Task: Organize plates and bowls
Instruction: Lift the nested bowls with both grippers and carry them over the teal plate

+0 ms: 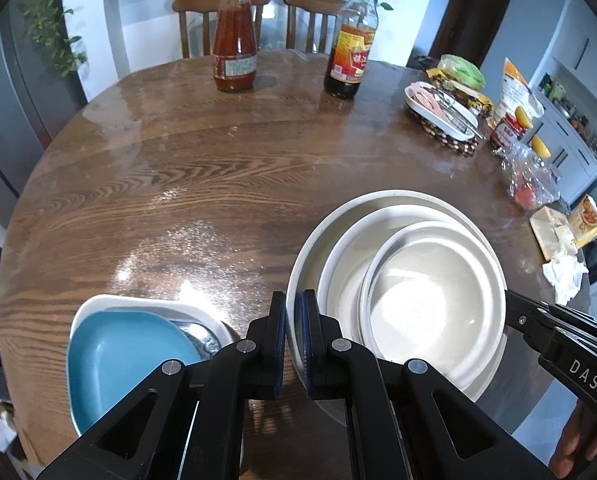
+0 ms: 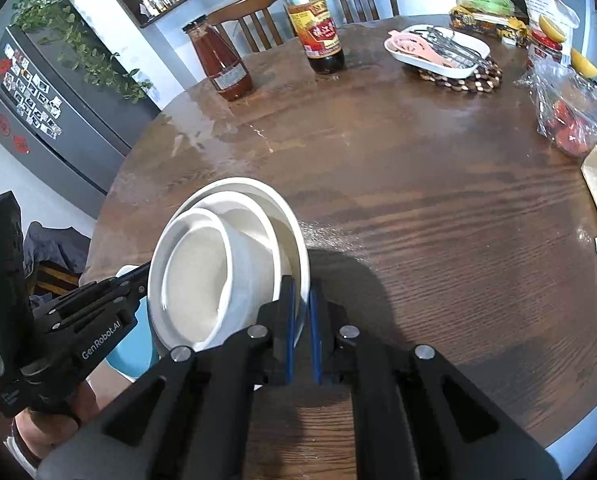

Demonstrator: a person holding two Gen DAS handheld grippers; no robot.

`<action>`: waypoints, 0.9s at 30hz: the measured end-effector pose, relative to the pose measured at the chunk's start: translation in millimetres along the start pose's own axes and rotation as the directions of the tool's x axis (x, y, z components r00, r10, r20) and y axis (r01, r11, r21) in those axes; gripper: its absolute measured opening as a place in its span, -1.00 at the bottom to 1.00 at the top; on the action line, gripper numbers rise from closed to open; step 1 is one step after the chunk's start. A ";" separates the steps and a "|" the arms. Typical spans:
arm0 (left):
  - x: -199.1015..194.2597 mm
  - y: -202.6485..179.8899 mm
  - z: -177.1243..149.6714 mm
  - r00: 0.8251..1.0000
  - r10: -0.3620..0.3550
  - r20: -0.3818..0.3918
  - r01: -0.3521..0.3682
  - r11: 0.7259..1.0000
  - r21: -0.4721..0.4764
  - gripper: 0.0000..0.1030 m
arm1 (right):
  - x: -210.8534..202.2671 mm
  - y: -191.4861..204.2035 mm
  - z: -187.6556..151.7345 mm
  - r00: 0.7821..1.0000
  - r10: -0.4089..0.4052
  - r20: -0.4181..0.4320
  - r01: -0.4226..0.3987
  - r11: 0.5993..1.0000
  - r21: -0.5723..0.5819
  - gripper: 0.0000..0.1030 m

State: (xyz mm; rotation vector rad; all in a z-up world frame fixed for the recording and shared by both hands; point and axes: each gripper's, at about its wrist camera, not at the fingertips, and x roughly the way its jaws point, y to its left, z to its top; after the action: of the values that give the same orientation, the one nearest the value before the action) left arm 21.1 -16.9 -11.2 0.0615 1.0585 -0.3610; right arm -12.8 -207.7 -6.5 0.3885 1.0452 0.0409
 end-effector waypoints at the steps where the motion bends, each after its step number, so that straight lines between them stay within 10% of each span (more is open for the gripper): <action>1: -1.4 0.6 0.1 1.000 0.004 0.004 -0.004 1.000 -0.002 -0.91 | -0.4 2.2 0.6 1.000 0.003 0.002 -0.003 1.000 -0.004 -0.80; 27: -50.0 64.2 -18.9 0.988 0.134 0.080 -0.120 0.980 -0.156 -0.91 | 6.2 72.7 10.9 0.993 0.121 -0.019 -0.122 0.975 -0.183 -0.80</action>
State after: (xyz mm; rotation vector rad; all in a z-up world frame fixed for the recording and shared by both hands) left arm 3.8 60.7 14.6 -0.0223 0.9839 -0.1659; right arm 10.5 -141.8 17.3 0.2837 1.0149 0.2473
